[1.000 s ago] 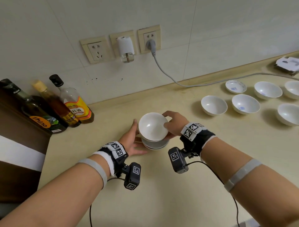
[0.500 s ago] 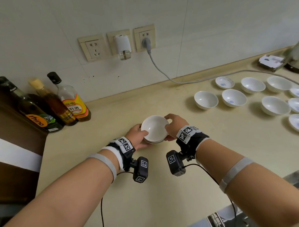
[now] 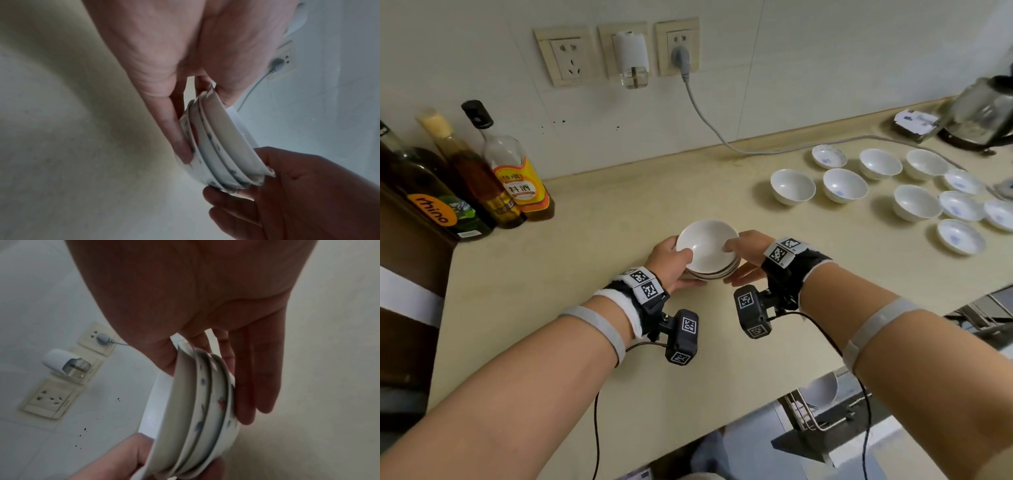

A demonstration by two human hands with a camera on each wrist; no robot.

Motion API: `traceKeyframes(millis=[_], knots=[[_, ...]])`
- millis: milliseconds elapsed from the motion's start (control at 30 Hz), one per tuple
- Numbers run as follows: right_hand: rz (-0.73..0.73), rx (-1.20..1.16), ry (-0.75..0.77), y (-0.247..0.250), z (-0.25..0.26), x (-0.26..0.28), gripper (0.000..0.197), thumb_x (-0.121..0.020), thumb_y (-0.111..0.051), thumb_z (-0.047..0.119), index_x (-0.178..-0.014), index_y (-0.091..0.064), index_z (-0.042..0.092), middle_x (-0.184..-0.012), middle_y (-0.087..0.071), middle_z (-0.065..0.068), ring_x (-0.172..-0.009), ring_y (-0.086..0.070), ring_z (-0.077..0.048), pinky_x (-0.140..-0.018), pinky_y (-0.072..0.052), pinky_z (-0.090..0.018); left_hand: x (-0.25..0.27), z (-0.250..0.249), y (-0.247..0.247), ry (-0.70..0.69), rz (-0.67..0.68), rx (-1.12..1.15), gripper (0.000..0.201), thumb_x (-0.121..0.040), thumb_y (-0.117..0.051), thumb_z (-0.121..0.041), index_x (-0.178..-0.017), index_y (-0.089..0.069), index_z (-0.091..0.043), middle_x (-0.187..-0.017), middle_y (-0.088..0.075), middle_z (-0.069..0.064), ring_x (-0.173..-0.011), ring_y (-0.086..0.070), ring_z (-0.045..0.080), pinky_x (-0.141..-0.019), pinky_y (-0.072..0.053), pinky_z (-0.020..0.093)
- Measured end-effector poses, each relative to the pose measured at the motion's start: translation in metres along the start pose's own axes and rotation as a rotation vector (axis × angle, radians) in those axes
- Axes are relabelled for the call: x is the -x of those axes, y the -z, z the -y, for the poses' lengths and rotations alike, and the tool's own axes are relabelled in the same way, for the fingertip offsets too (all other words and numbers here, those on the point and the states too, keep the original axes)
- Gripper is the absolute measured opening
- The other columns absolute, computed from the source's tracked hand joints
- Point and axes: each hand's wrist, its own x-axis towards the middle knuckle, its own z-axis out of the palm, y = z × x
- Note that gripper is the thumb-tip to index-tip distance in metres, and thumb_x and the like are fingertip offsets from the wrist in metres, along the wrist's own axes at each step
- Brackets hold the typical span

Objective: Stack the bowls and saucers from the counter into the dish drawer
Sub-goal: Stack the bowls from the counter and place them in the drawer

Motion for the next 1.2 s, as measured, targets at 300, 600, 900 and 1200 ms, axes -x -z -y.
traceKeyframes(millis=[300, 600, 900, 1200], knots=[[0.01, -0.174, 0.006, 0.073, -0.074, 0.058, 0.049, -0.091, -0.048, 0.001, -0.139, -0.043, 0.012, -0.131, -0.052, -0.023, -0.102, -0.066, -0.045, -0.075, -0.062, -0.051, 0.057, 0.023, -0.077, -0.016, 0.193, -0.032, 0.046, -0.088, -0.053, -0.006, -0.133, -0.052, -0.018, -0.125, -0.055, 0.019, -0.102, -0.066, 0.041, -0.072, -0.062, 0.053], [0.142, -0.248, 0.075, 0.16, -0.175, 0.079, 0.046, -0.09, -0.048, -0.006, -0.133, -0.048, 0.01, -0.129, -0.056, -0.023, -0.108, -0.064, -0.045, -0.078, -0.061, -0.052, 0.112, 0.069, -0.163, -0.031, 0.258, -0.125, 0.046, -0.096, -0.05, -0.053, -0.132, -0.054, -0.025, -0.122, -0.057, 0.008, -0.113, -0.06, 0.028, -0.082, -0.062, 0.048], [0.26, -0.08, -0.047, 0.267, -0.303, 0.073, 0.05, -0.09, -0.051, -0.008, -0.138, -0.048, 0.006, -0.126, -0.059, -0.025, -0.104, -0.066, -0.045, -0.074, -0.061, -0.052, 0.15, 0.186, -0.291, 0.086, 0.149, -0.409, 0.065, -0.102, -0.026, -0.056, -0.134, -0.058, -0.011, -0.132, -0.065, 0.012, -0.115, -0.065, 0.026, -0.097, -0.053, 0.035], [0.211, 0.121, -0.1, 0.298, -0.319, 0.044, 0.053, -0.093, -0.045, -0.006, -0.144, -0.037, 0.004, -0.13, -0.053, -0.026, -0.101, -0.063, -0.045, -0.084, -0.056, -0.059, 0.144, 0.243, -0.3, 0.06, 0.123, -0.98, 0.036, -0.098, -0.05, -0.026, -0.13, -0.065, -0.018, -0.137, -0.063, 0.001, -0.127, -0.056, 0.021, -0.106, -0.041, 0.027]])
